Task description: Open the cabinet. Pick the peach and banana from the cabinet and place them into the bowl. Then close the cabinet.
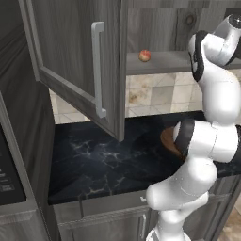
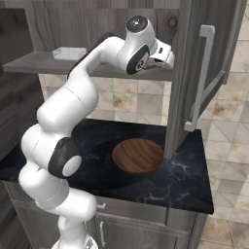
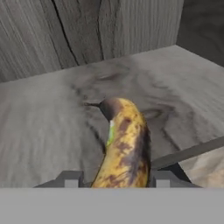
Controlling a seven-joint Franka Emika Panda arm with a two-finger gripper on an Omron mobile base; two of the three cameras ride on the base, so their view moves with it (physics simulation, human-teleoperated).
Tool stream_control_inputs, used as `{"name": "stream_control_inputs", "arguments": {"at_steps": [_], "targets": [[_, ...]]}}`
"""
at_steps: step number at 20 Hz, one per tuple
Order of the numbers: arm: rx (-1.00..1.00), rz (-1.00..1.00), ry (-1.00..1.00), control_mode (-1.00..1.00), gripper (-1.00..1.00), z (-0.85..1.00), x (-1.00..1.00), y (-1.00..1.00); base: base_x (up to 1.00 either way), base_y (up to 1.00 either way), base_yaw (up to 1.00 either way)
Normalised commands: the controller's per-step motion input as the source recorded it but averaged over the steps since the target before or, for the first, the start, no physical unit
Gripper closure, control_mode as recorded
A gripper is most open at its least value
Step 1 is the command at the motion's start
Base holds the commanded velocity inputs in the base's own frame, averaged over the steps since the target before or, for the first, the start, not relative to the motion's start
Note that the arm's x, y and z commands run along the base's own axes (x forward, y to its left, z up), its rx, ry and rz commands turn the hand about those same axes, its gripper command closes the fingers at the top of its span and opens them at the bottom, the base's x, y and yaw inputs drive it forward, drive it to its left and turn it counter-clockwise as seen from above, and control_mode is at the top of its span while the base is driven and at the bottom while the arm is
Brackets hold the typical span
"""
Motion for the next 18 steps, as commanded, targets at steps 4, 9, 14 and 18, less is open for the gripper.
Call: {"name": "stream_control_inputs", "arguments": {"at_steps": [4,9,14,18], "targets": [[-0.16,0.01,0.00,-1.00,1.00,-0.07,-1.00,0.81,0.00,0.00,0.00],[-0.14,0.00,0.00,-1.00,1.00,-0.04,-1.00,0.85,0.00,0.00,0.00],[-0.04,0.00,0.01,-1.00,1.00,-0.01,-1.00,0.63,0.00,0.00,0.00],[-0.02,0.04,0.03,-1.00,1.00,-0.06,-0.36,0.04,0.00,0.00,0.00]]}}
